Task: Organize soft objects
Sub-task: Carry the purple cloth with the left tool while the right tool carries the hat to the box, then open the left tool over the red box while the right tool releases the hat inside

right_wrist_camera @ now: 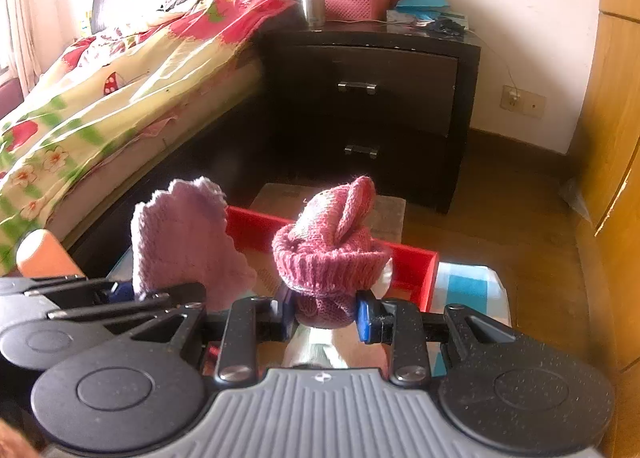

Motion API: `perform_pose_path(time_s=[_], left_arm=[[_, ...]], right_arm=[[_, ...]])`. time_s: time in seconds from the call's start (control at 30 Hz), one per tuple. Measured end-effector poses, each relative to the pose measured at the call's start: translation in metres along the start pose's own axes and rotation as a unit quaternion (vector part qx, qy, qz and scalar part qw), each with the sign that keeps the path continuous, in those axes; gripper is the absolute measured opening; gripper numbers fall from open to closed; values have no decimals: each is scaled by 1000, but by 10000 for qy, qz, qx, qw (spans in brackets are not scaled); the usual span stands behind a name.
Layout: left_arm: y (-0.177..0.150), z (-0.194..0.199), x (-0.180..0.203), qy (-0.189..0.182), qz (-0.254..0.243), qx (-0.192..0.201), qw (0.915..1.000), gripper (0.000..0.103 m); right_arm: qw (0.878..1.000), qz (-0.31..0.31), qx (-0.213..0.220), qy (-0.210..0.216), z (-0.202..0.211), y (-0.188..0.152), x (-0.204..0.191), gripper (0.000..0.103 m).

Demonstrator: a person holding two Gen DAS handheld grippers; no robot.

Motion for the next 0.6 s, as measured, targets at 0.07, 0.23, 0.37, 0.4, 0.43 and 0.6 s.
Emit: perform_pose_path(time_s=[0.07,0.23,0.37,0.4,0.43,0.6], left_arm=[[2,-8,0,41,-11,-26,10000,21],[8,-27,-2,161,-10,-78,9998,22],[8,-44,-3,235,-41,-141,9996,22],[8,-48,-3,242,-38,-169,9996,22],[8,-52,-3,247,-35,-189,9995,22],[5,-69,-3,316,-47,-262,9991,25]], right_arm=[[10000,14,-44,-70,-9,0,2,8],[9996,-42,-282,-88,-34,-8,8,8],[9984,-60,-534,-154,-55,-18,13,8],[9982,-70,-567,-170,-59,-20,14,8],[9980,-65,-604,-197,-62,-21,16,8],[9967,-9,-742,-318,-77,-25,18,8]])
Point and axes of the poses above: each gripper's, at about its wrist camera, not at the fingertips, and z roughly against the way its jaws point, x to its right, y to its top, the point moved 6 cm from there along -z, roughly the way its jaws point, and after that the axes turned 14 degrees about z, right-handed, at the moved point
